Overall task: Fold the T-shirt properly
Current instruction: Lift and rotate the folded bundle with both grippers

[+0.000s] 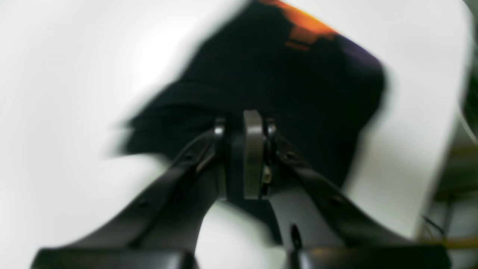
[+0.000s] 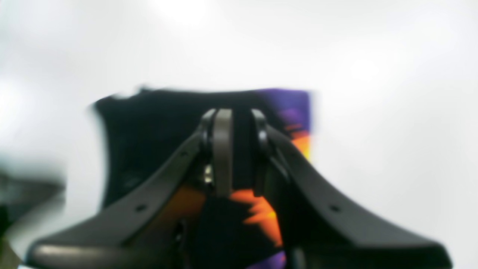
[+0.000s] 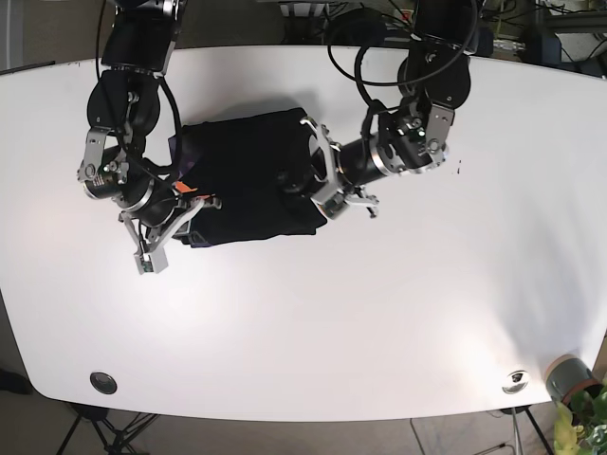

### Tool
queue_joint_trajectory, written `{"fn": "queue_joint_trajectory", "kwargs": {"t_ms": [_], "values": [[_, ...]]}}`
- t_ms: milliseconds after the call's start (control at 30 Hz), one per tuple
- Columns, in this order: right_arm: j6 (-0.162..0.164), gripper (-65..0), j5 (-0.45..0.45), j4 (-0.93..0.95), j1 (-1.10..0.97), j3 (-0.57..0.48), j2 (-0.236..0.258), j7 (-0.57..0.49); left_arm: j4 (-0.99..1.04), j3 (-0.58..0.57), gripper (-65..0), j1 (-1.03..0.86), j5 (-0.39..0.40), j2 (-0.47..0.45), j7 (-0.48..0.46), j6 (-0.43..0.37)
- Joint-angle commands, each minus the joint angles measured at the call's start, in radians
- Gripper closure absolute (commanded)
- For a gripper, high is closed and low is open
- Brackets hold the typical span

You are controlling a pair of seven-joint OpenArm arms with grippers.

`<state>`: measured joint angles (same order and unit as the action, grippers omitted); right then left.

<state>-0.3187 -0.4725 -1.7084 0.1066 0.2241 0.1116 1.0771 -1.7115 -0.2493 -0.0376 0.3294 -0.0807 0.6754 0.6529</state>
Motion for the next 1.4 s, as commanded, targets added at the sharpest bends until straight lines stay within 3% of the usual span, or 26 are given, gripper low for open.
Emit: {"fn": "queue_joint_trajectory", "kwargs": {"t_ms": [0, 267, 400, 600, 700, 800, 933, 1167, 1367], "values": [[-0.009, -7.1, -0.022, 0.055, 0.063, -0.004, 0.015, -0.047, -0.009, -0.038, -4.9, 0.017, 0.015, -0.001, -0.026, 0.000], [-0.009, -7.0, -0.029, 0.281, 0.135, -0.091, 0.087, -0.209, -0.006, -0.141, -4.9, -0.018, 0.015, 0.000, -0.026, 0.000], [-0.009, -6.8, -0.021, 0.374, 0.144, -0.121, 0.098, -0.314, 0.011, -0.147, -4.9, -0.040, 0.014, 0.000, -0.026, 0.000], [-0.010, -6.8, -0.027, 0.480, 0.153, -0.174, 0.156, -0.437, 0.158, -0.146, -4.9, -0.034, 0.014, 0.000, -0.026, 0.000], [-0.013, -6.8, -0.022, 0.480, 0.150, -0.183, 0.168, -0.458, 0.230, -0.144, -4.9, -0.029, 0.015, 0.000, -0.041, 0.000], [-0.064, -6.7, -0.024, 0.480, 0.147, -0.179, 0.175, -0.455, 0.256, -0.144, -4.9, -0.015, 0.015, -0.001, -0.082, 0.000], [-0.087, -6.7, -0.021, 0.482, 0.129, -0.177, 0.175, -0.455, 0.310, -0.143, -4.9, 0.011, 0.015, -0.001, -0.095, 0.000], [-0.090, -6.7, -0.021, 0.479, 0.100, -0.177, 0.175, -0.460, 0.411, -0.083, -4.9, 0.078, 0.015, -0.001, -0.095, 0.000], [-0.090, -6.7, -0.030, 0.479, 0.078, -0.177, 0.207, -0.461, 0.497, -0.045, -4.9, 0.155, 0.015, -0.001, -0.095, -0.002]]}}
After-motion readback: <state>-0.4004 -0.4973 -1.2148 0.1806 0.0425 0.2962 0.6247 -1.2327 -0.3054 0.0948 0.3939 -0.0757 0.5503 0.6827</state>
